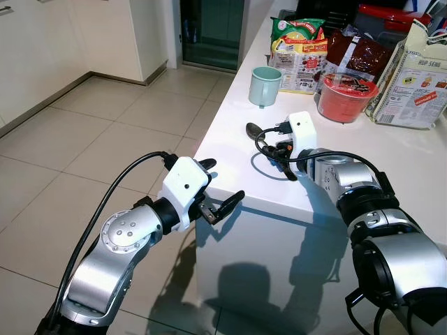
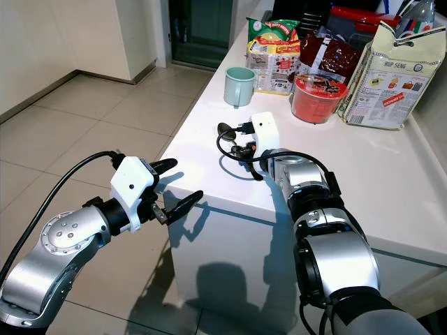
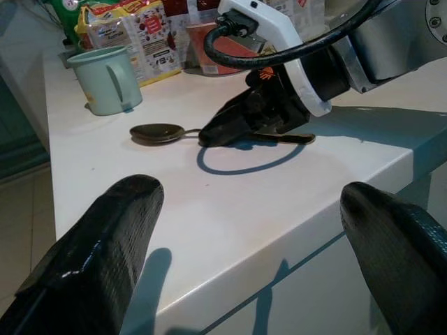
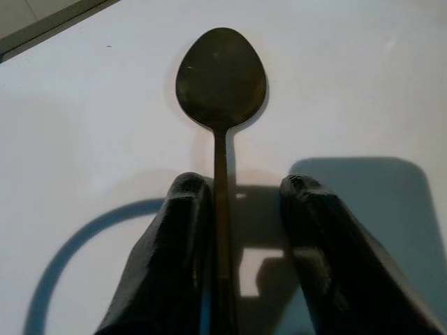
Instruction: Setting the table
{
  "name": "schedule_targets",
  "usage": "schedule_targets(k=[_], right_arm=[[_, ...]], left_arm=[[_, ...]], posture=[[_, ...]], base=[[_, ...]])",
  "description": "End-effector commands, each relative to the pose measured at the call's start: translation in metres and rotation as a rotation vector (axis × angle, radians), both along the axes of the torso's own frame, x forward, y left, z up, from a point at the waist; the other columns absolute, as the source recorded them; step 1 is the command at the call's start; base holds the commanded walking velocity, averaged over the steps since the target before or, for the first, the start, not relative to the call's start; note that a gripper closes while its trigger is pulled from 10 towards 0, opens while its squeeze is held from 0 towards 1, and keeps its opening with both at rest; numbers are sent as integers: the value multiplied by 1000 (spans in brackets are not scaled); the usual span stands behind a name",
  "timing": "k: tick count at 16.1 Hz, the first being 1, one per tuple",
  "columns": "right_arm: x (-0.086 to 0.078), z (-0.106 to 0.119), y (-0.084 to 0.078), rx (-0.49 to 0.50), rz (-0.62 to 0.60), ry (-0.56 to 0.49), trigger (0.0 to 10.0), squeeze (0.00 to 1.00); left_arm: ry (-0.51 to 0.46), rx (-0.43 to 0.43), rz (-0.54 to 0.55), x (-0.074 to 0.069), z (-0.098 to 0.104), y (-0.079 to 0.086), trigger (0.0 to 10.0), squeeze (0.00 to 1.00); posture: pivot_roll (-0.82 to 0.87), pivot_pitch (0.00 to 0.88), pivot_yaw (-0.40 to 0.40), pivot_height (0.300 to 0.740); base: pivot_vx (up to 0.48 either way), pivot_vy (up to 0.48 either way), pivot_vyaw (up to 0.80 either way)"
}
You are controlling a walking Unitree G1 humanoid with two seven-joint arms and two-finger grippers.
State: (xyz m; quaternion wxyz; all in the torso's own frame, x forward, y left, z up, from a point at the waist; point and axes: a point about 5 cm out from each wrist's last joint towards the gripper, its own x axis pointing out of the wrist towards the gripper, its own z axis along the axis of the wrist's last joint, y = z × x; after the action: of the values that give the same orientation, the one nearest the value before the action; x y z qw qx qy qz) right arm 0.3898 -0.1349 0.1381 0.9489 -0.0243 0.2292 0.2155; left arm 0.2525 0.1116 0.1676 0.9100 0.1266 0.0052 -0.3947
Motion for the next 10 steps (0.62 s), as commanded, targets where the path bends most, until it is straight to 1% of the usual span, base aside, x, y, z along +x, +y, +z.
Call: schedule_targets(k=[1,5,10], right_arm=[[-7,-18,-2,-18,5,84,0,0],[-4,-11,1,-4,18,55,0,0],[-1,-5,-2,9,1,22,0,0]], left_arm=[[-23,9,-18,-2,4,-2,10000,0],[-30,13,-15,-1,6,-1,10000,0],[-36,14,-14,0,6,-1,10000,0]], posture=[[92,0,-44,740],[92,0,-44,740],[93,0,-43,740]], base=[[0,0,0],[0,0,0],[0,0,0]])
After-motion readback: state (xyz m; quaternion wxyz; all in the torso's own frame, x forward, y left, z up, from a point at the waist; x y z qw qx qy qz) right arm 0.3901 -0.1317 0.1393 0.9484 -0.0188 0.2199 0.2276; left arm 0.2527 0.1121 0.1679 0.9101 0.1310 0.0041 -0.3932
